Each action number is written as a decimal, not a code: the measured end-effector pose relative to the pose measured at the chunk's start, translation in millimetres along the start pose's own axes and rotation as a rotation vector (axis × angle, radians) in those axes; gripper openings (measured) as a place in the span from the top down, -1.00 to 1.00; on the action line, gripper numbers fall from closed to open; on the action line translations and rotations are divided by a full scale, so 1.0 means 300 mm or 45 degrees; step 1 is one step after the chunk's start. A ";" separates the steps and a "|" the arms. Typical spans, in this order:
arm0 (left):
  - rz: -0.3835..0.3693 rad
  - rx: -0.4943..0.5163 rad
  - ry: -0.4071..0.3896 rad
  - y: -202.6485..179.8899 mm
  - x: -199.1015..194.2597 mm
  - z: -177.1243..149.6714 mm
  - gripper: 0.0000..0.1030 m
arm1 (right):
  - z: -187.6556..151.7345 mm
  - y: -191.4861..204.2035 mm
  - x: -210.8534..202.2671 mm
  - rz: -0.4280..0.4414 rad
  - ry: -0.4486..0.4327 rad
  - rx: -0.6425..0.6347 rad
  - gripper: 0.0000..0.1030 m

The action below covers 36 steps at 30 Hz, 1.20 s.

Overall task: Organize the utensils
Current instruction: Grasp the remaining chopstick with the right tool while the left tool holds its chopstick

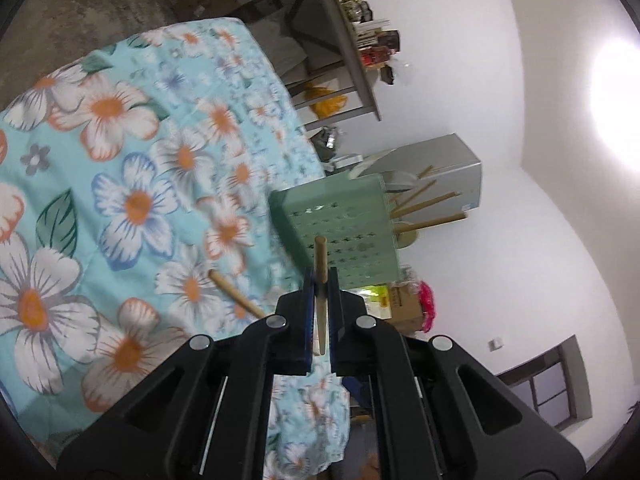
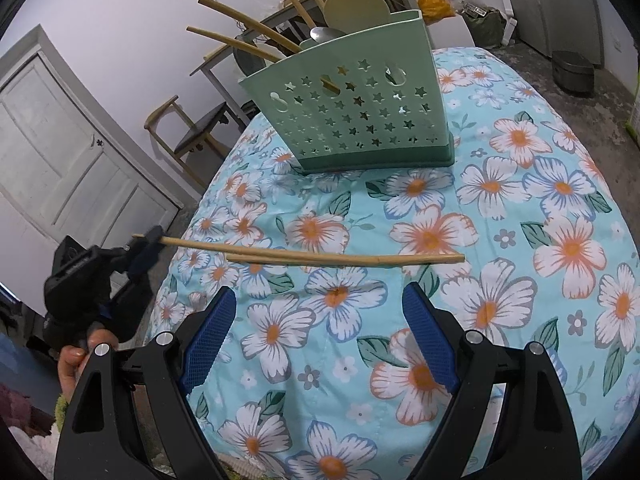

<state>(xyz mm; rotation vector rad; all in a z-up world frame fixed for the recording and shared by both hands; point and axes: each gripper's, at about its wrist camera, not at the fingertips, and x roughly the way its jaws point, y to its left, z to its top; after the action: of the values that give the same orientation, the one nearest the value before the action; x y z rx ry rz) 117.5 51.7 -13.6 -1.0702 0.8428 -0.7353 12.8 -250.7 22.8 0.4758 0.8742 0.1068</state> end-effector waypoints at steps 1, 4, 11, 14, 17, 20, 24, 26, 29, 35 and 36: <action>-0.010 -0.001 -0.004 -0.004 -0.007 0.002 0.92 | 0.001 0.002 0.001 0.001 0.001 -0.002 -0.61; -0.047 -0.008 -0.022 -0.018 -0.027 0.014 0.92 | 0.003 0.012 0.006 0.004 0.003 -0.011 -0.61; -0.078 0.008 -0.087 -0.036 -0.107 0.048 0.92 | 0.001 0.035 0.015 0.001 0.003 -0.046 -0.61; -0.079 0.016 -0.126 -0.043 -0.142 0.063 0.92 | -0.003 0.054 0.016 -0.005 0.003 -0.083 -0.61; -0.071 0.023 -0.160 -0.044 -0.169 0.081 0.92 | -0.009 0.077 0.016 -0.011 0.001 -0.127 -0.61; -0.059 0.022 -0.193 -0.040 -0.198 0.091 0.92 | -0.016 0.100 0.020 -0.005 -0.001 -0.168 -0.61; -0.029 0.044 -0.249 -0.043 -0.242 0.107 0.92 | -0.023 0.126 0.025 -0.009 0.000 -0.217 -0.61; -0.020 0.050 -0.276 -0.043 -0.263 0.115 0.92 | -0.024 0.143 0.024 -0.014 -0.004 -0.258 -0.61; -0.007 0.056 -0.314 -0.044 -0.288 0.122 0.92 | -0.023 0.174 0.025 -0.030 -0.009 -0.329 -0.61; 0.029 0.066 -0.360 -0.043 -0.318 0.132 0.92 | -0.009 0.241 0.067 -0.071 -0.009 -0.485 -0.58; 0.033 0.068 -0.365 -0.044 -0.321 0.134 0.92 | -0.006 0.255 0.077 -0.077 -0.006 -0.518 -0.55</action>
<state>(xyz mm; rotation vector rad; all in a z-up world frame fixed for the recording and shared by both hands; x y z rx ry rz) 103.7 146.2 30.1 -1.0840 0.5873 -0.5627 34.1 -175.4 39.2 0.0692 0.8355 0.2230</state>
